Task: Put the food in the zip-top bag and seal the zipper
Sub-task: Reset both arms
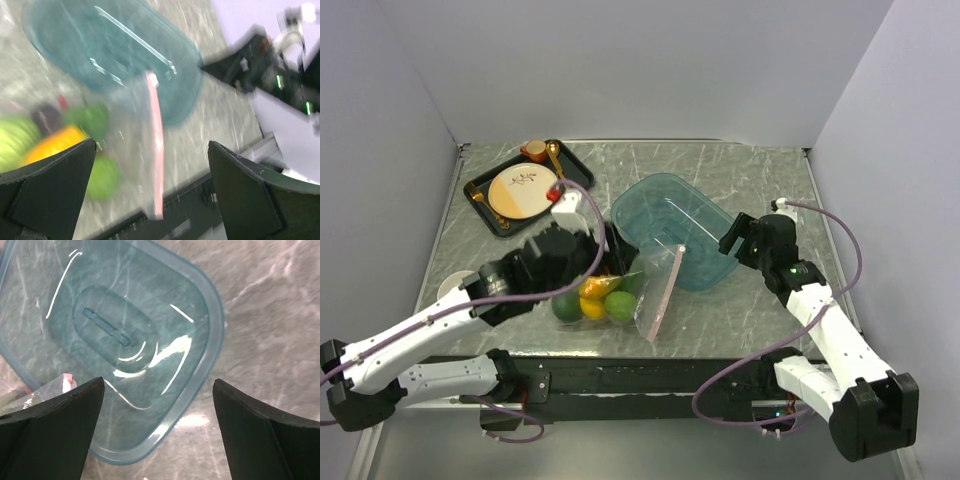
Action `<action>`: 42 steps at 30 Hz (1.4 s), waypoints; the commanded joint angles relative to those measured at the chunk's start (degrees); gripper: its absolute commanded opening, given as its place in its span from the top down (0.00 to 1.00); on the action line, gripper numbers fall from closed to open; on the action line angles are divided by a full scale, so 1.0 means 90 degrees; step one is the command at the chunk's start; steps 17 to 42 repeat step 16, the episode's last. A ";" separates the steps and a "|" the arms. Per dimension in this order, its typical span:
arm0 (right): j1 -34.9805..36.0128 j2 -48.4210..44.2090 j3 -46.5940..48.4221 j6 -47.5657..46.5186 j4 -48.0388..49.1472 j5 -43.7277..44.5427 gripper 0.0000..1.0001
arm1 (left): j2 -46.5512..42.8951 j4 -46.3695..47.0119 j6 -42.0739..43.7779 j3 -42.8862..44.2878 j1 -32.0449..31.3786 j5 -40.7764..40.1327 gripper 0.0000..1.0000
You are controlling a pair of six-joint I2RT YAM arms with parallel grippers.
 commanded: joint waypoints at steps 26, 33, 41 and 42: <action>-0.0214 -0.0121 0.0339 -0.0535 -0.0259 0.0389 0.00 | 0.1235 0.0439 0.1468 0.1475 0.3948 0.1293 0.01; -0.0214 -0.0121 0.0339 -0.0535 -0.0259 0.0389 0.00 | 0.1235 0.0439 0.1468 0.1475 0.3948 0.1293 0.01; -0.0214 -0.0121 0.0339 -0.0535 -0.0259 0.0389 0.00 | 0.1235 0.0439 0.1468 0.1475 0.3948 0.1293 0.01; -0.0214 -0.0121 0.0339 -0.0535 -0.0259 0.0389 0.00 | 0.1235 0.0439 0.1468 0.1475 0.3948 0.1293 0.01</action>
